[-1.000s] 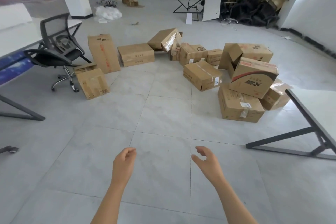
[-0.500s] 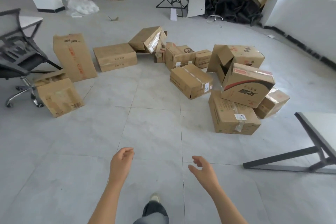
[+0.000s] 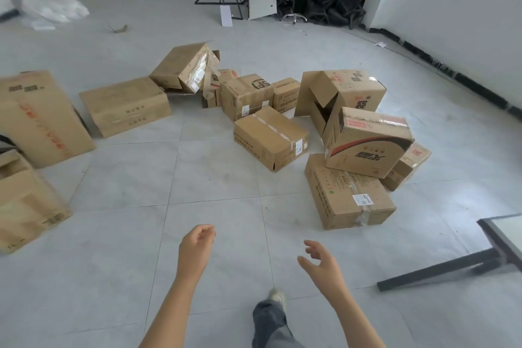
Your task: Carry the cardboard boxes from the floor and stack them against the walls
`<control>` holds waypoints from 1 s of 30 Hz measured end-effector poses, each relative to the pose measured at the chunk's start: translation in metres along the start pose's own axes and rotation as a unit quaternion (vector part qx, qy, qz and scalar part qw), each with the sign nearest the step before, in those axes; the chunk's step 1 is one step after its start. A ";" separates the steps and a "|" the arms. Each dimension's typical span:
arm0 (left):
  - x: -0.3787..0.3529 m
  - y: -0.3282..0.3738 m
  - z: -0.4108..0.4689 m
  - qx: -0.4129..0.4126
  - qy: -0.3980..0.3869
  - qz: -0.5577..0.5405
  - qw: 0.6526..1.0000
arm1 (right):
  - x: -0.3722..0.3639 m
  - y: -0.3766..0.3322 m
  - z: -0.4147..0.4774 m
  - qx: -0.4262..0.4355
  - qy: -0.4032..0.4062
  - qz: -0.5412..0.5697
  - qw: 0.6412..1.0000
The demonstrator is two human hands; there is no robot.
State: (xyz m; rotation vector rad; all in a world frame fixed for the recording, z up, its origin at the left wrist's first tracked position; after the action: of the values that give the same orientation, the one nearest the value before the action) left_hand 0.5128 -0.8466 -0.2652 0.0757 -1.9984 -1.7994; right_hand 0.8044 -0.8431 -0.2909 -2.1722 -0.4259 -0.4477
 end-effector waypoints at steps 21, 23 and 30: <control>-0.068 0.005 0.346 0.055 0.057 0.025 0.997 | -0.017 -0.239 0.321 0.020 -0.074 -0.085 0.993; -0.068 0.000 0.389 0.058 0.054 0.022 0.997 | -0.021 -0.266 0.350 0.024 -0.060 -0.089 0.994; -0.088 0.024 0.565 0.026 -0.026 0.029 0.999 | -0.038 -0.350 0.442 -0.029 -0.010 -0.059 0.998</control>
State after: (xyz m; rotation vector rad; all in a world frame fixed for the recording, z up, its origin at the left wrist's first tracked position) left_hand 0.3948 -0.2878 -0.2956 -0.0133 -2.0630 -1.7297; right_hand 0.6874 -0.2910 -0.3217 -2.2162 -0.5610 -0.5077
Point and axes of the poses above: each hand's wrist, its own z-axis towards the middle knuckle, its own x-axis out of the back of the hand, y = z × x, the point moved 9 cm from there along z, towards the middle knuckle, and after that the axes turned 15 degrees about -x, right-handed, at the moved point
